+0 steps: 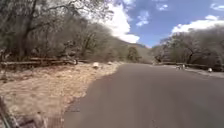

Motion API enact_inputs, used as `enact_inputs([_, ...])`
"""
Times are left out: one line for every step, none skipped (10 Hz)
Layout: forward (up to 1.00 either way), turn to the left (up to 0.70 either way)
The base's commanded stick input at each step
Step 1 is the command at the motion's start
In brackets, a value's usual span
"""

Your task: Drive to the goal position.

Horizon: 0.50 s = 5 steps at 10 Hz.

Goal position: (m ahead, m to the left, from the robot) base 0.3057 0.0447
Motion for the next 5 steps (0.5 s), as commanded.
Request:
enact_inputs([0.32, 0.0])
enact_inputs([0.2, 0.0])
enact_inputs([0.08, 0.0])
enact_inputs([0.0, 0.0])
enact_inputs([0.0, 0.0])
